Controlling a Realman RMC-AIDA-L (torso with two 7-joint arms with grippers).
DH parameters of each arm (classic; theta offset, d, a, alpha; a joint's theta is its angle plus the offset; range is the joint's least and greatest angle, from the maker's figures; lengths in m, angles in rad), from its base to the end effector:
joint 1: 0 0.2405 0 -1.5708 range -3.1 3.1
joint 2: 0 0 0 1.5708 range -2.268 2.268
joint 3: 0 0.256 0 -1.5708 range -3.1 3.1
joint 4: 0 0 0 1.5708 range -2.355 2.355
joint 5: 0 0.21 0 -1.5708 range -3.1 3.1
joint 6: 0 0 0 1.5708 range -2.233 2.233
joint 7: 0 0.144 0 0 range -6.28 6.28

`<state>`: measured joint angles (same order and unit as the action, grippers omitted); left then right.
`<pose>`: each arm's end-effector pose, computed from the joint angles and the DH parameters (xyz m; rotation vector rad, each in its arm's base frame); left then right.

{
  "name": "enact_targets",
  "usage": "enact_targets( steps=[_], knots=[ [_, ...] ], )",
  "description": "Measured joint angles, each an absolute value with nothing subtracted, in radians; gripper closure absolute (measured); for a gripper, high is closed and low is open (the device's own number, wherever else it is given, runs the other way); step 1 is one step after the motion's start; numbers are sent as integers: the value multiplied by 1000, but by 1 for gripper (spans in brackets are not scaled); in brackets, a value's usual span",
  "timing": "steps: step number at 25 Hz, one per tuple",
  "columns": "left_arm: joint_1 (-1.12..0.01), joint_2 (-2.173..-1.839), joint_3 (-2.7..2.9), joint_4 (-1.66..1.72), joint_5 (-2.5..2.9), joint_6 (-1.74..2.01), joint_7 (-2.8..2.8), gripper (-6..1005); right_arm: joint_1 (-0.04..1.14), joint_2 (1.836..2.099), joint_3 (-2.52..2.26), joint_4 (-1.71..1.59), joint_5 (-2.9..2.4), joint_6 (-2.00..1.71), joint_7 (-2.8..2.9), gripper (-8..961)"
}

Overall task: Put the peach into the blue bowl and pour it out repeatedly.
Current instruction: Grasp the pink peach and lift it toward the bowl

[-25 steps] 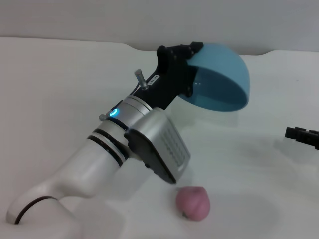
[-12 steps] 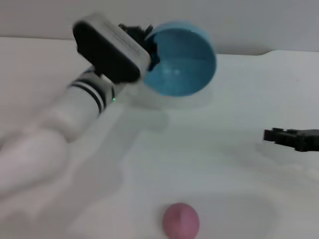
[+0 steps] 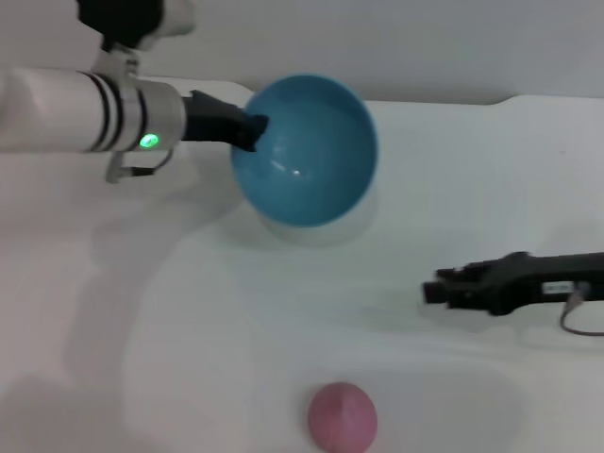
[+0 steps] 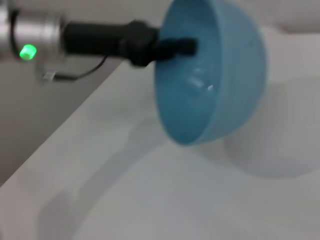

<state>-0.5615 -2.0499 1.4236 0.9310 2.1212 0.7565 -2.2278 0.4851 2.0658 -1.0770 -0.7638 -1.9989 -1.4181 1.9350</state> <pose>-0.2215 0.4129 -0.0284 -2.3542 -0.8469 -0.1519 0.2601 0.3236 -0.0313 -2.7625 1.2013 0.3786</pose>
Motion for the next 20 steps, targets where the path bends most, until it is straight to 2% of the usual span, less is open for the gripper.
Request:
enact_targets(
  steps=[6,11,20],
  knots=[
    [-579,-2049,1298,970,2318,949,-2335,1000,575,2068,-1204,-762,-2000,-1476,1961,561],
    [-594,-2048,1242,988,2427,1074,-2424,1000,631,2070,-1320,-765,-2000,-1476,2007,436],
    [-591,-2045,1191,1002,2471,1159,-2501,1000,665,2074,-1423,-757,-2000,-1455,2060,441]
  ],
)
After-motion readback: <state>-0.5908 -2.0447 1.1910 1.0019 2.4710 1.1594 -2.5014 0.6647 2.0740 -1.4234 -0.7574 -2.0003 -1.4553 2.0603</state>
